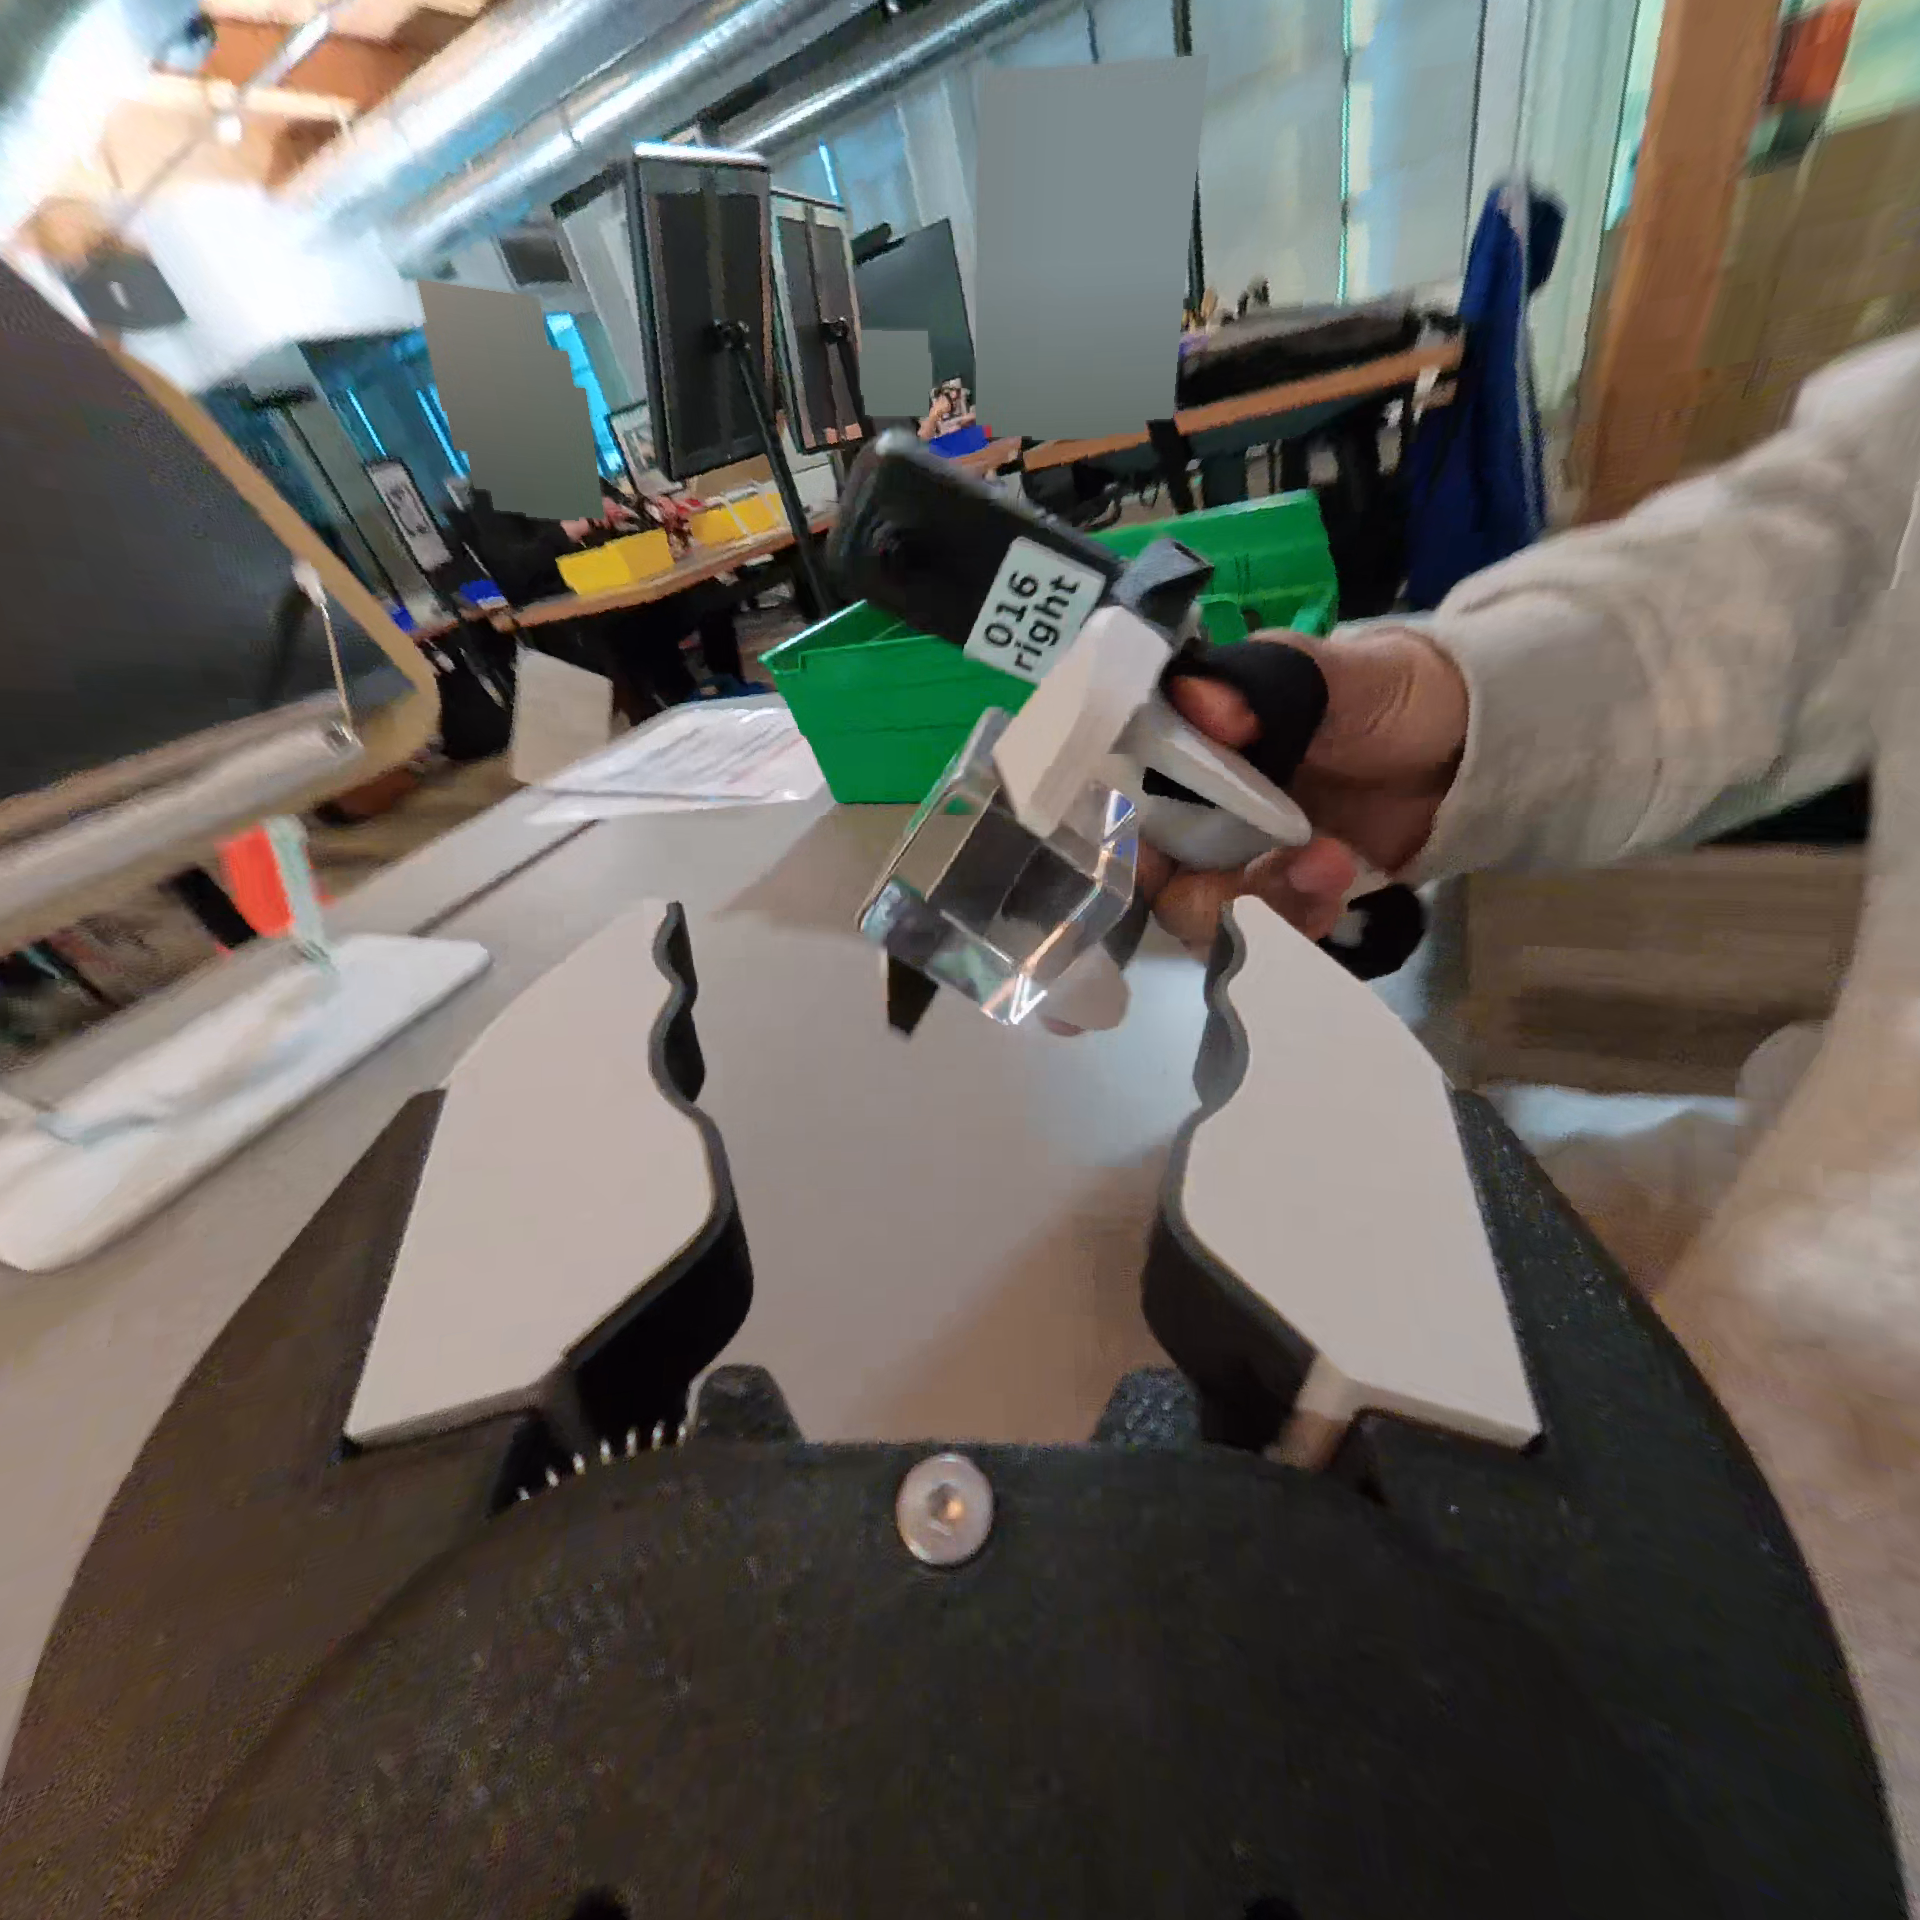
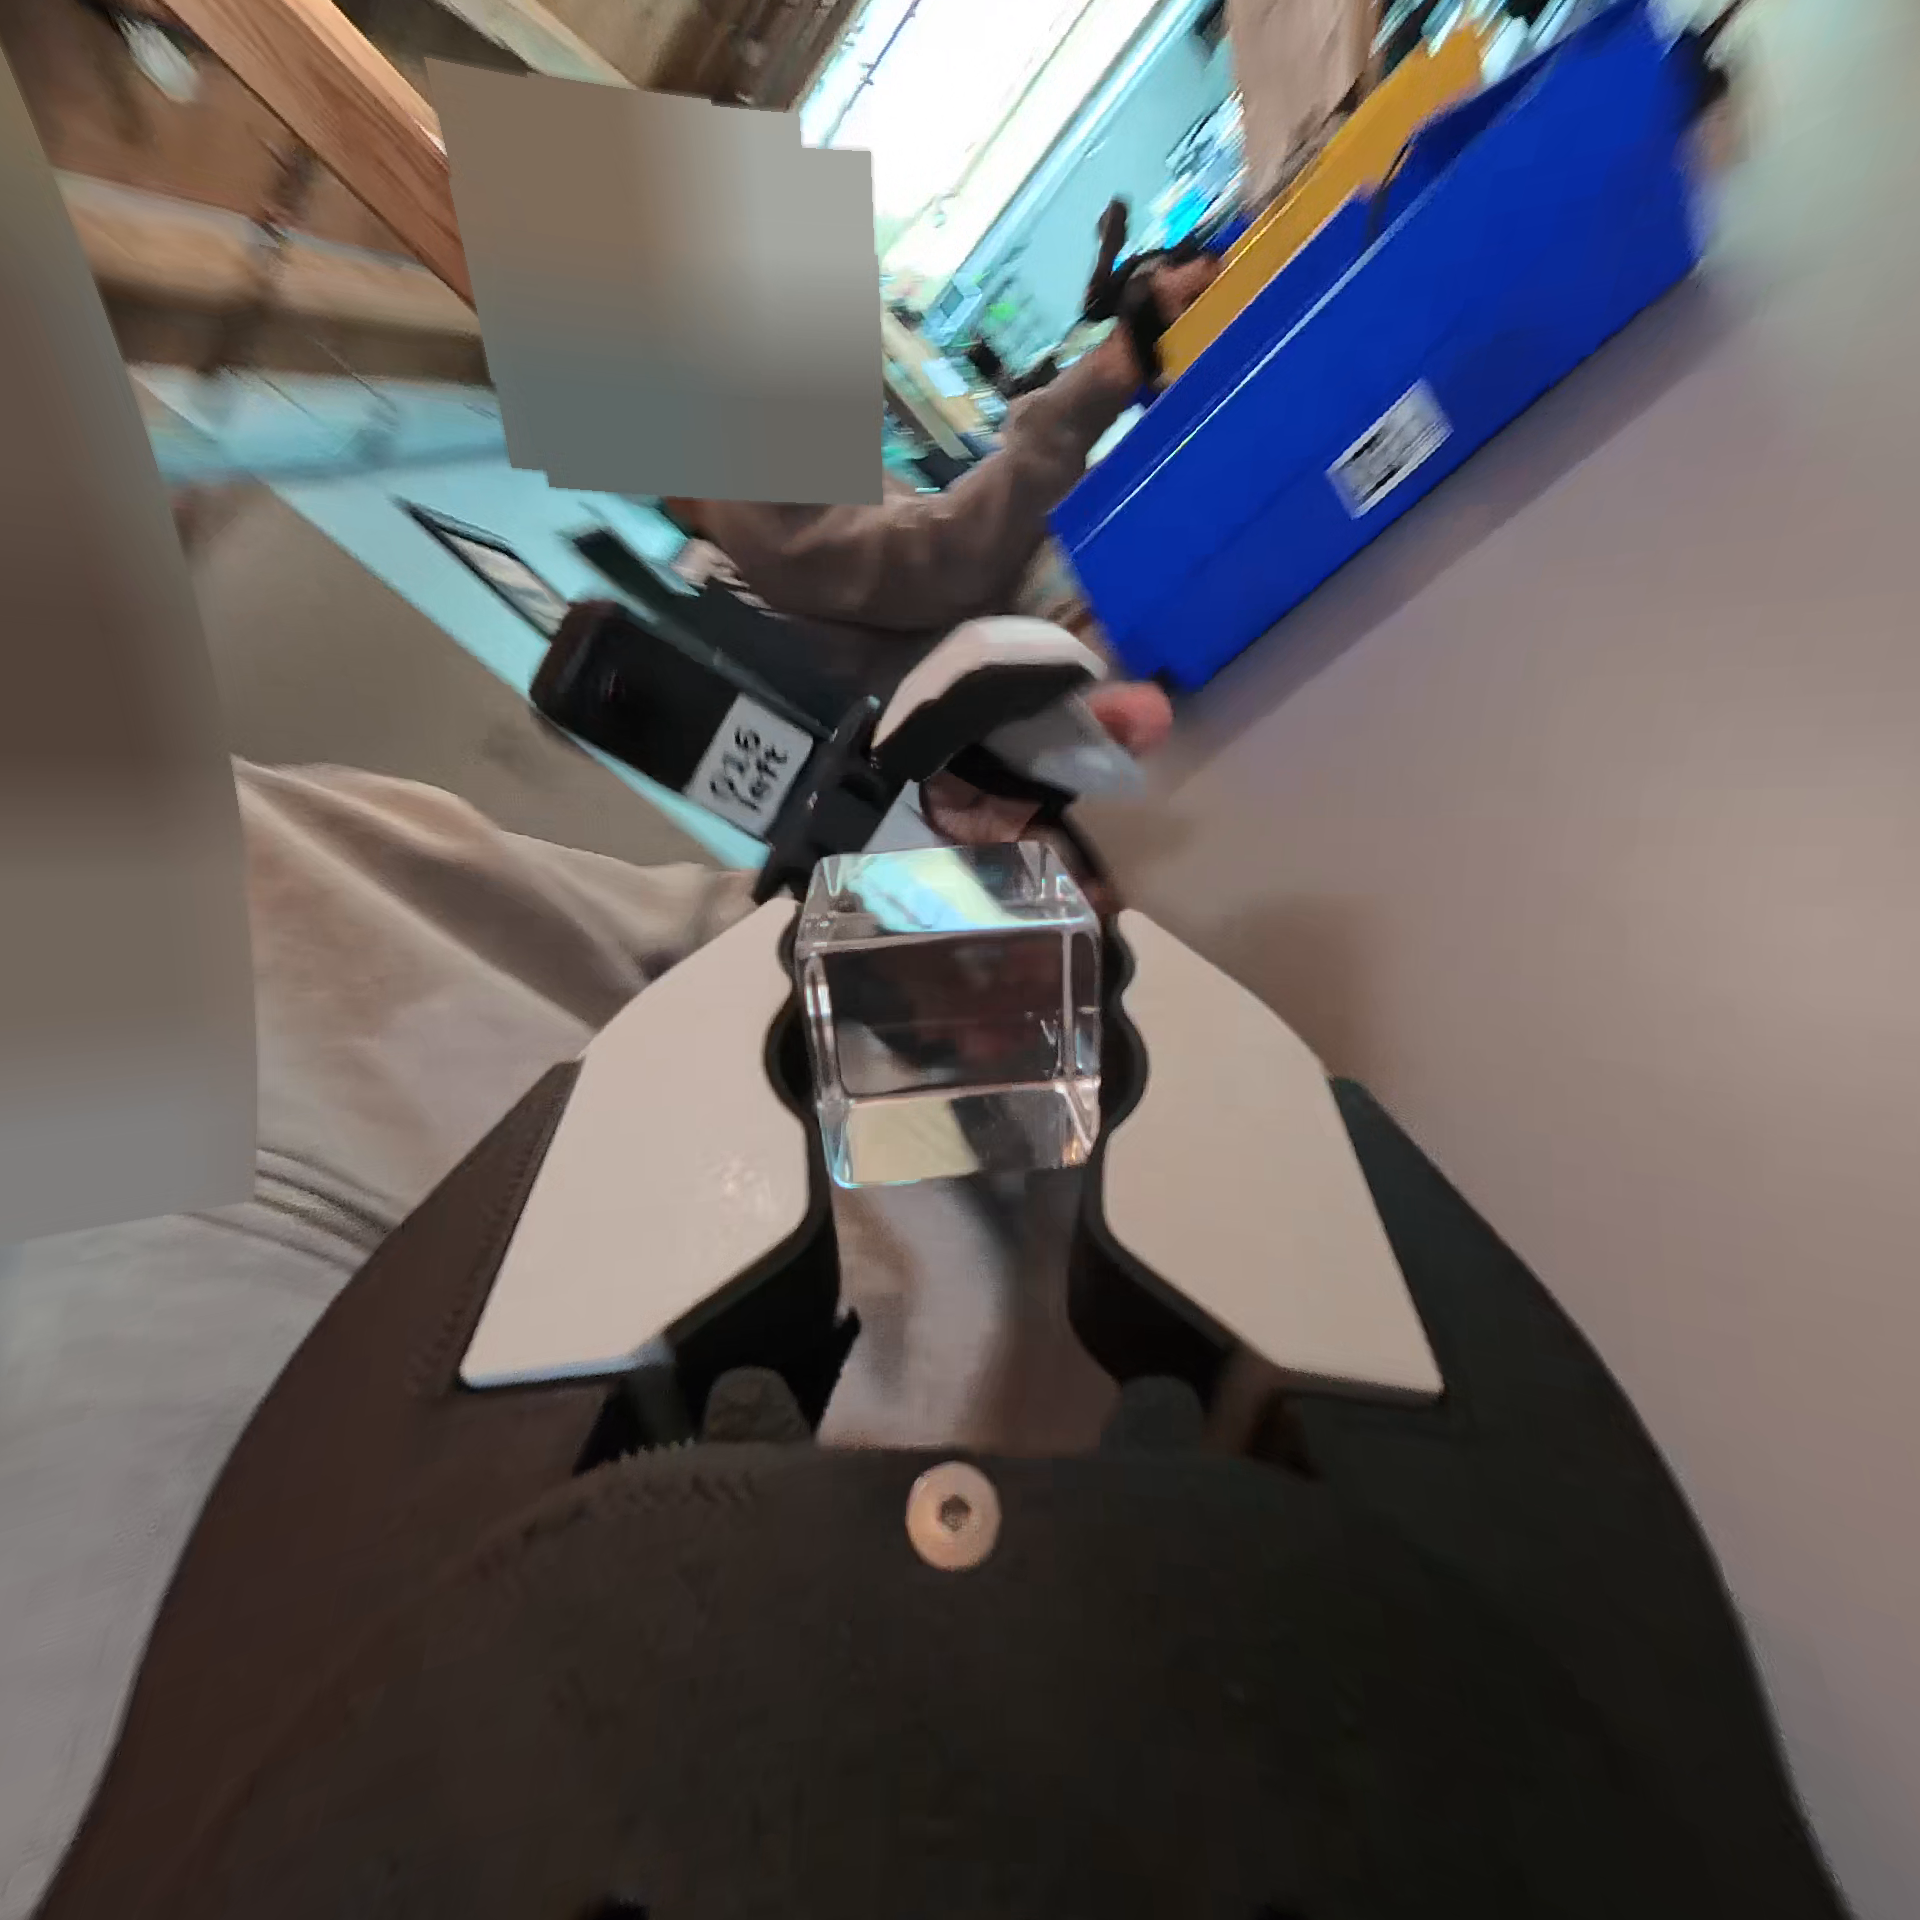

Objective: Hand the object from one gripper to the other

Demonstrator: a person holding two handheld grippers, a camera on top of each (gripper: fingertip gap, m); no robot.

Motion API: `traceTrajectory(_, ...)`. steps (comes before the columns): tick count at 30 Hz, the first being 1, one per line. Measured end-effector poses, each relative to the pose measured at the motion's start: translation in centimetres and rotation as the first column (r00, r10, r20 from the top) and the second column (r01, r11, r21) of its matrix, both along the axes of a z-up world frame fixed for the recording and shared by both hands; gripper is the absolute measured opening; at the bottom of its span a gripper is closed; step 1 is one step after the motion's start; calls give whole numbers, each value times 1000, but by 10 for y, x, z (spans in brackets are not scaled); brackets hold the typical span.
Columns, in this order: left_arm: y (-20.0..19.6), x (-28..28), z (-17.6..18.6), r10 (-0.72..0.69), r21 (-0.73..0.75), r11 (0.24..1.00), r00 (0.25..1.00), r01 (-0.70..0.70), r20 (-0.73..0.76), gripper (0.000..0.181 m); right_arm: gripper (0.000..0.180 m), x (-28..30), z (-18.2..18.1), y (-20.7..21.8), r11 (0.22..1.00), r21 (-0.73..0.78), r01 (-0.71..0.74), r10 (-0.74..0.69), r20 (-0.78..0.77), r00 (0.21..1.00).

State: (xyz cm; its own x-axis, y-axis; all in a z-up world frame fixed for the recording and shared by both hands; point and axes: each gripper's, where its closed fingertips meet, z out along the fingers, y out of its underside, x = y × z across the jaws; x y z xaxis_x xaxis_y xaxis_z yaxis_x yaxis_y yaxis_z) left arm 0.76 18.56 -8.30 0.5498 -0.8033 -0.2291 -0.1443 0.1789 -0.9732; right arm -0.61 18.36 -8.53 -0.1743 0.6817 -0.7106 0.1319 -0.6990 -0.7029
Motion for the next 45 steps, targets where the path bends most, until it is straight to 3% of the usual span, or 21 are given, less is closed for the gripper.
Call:
traceTrajectory(3,5,-5,0,-51,-207,974,982,89,183,94,53,6,4,11,967,241,85,-90,8,996)
traceTrajectory(6,7,-6,-1,-98,-396,881,921,257,378,90,54,11,13,14,842,517,154,-152,-46,987)
traceTrajectory(7,4,-5,-2,-121,-455,822,886,342,447,88,54,12,17,14,788,592,172,-158,-75,985)
traceTrajectory(9,-4,1,-2,-156,-547,630,780,551,606,85,53,13,22,10,691,698,190,-145,-124,982)
traceTrajectory(11,-7,3,1,-102,-553,453,657,699,747,85,53,13,25,4,612,765,201,-119,-162,980)
traceTrajectory(14,-10,5,5,-29,-510,316,545,800,838,81,54,11,24,-2,535,818,210,-94,-189,977)
traceTrajectory(16,-17,13,3,-45,-524,269,554,808,831,80,53,9,21,-5,497,843,205,-84,-188,978)
traceTrajectory(33,-29,27,-5,-44,-585,197,603,787,796,56,54,-6,-10,-25,341,937,74,-23,-70,997)
traceTrajectory(35,-29,27,-5,-44,-590,209,611,780,791,47,54,-6,-10,-25,345,936,74,-21,-71,997)
traceTrajectory(41,-25,26,-8,-35,-617,250,644,746,764,46,55,-7,-14,-22,383,922,63,-42,-51,998)
traceTrajectory(45,-16,19,-9,7,-621,294,648,727,762,46,82,-7,-10,-14,506,857,95,-73,-67,995)
